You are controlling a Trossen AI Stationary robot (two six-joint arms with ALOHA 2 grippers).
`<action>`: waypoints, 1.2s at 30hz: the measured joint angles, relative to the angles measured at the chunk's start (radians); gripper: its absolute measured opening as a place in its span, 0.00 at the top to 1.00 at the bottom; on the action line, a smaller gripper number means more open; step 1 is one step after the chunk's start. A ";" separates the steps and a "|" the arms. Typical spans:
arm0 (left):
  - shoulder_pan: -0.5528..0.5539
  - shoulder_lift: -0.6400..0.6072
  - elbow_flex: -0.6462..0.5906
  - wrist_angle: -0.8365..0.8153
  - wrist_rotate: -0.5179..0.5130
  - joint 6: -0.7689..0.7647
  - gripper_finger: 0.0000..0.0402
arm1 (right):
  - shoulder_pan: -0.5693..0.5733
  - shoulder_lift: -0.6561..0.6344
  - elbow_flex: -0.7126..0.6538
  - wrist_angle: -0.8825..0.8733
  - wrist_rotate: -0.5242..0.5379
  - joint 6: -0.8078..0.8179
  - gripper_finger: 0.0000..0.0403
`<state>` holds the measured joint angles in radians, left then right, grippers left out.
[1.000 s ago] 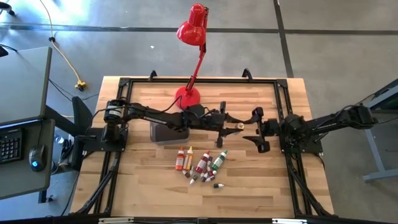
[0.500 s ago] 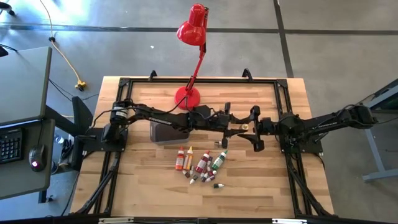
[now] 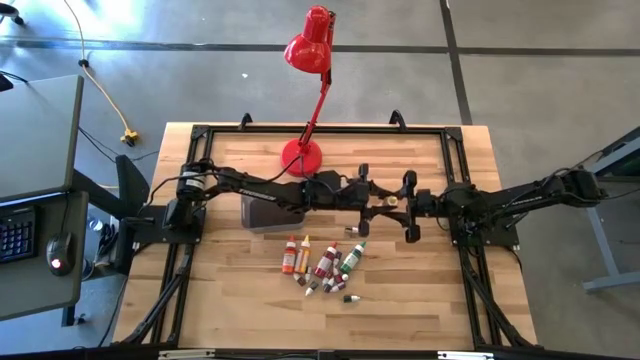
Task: Pick & Place food coloring
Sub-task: Move the large yellow food coloring bottle to the center of the table
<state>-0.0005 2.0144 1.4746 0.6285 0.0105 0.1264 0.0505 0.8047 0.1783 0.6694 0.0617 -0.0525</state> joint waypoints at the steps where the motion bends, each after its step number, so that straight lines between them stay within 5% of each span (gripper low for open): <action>1: 0.000 0.000 0.000 -0.010 0.000 0.000 0.65 | 0.000 0.000 0.000 -0.001 0.000 0.000 0.57; 14: 0.000 -0.001 0.000 -0.029 -0.009 0.002 0.64 | 0.001 0.000 0.000 -0.118 0.088 0.008 0.64; 24: 0.001 -0.057 -0.001 -0.041 -0.221 0.114 0.64 | -0.002 0.002 -0.004 -0.242 0.303 0.054 0.64; 32: -0.001 -0.256 0.000 -0.292 -0.295 0.108 0.64 | -0.066 0.042 -0.163 0.077 0.307 0.115 0.64; 36: -0.008 -0.383 -0.001 -0.442 -0.316 0.105 0.64 | -0.113 0.088 -0.166 0.097 0.280 0.122 0.64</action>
<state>-0.0086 1.6317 1.4738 0.1863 -0.3058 0.2314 -0.0627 0.8924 0.0128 0.7659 0.3421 0.0697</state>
